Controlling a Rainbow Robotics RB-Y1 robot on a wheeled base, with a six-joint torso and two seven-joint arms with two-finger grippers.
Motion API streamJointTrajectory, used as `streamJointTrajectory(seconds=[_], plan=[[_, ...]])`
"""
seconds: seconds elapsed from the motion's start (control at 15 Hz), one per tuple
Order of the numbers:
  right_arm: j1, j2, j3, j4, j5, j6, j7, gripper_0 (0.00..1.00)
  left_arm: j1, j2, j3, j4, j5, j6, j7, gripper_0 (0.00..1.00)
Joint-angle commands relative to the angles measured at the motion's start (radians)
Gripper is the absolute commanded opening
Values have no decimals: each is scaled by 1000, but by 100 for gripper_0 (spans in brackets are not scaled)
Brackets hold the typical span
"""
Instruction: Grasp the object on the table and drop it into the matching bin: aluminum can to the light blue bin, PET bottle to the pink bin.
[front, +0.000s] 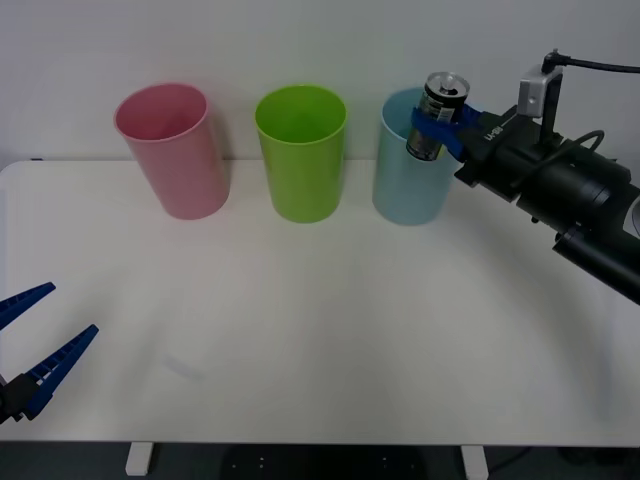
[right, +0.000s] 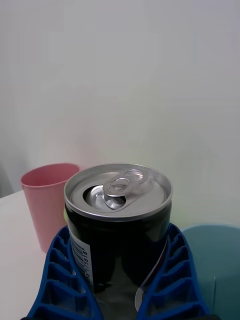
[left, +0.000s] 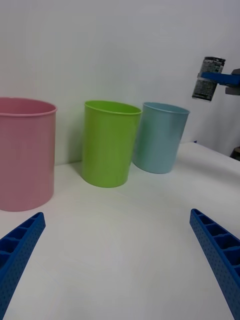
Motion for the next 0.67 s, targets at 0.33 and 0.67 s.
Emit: streamJointTrajectory(seconds=[0.33,0.67], plan=[[-220,39,-42,275,80,-35,9,0,0,0,0,0,0,0,0,100],[-323,122,-116,426,224,-10,13,0,0,0,0,0,0,0,0,100]])
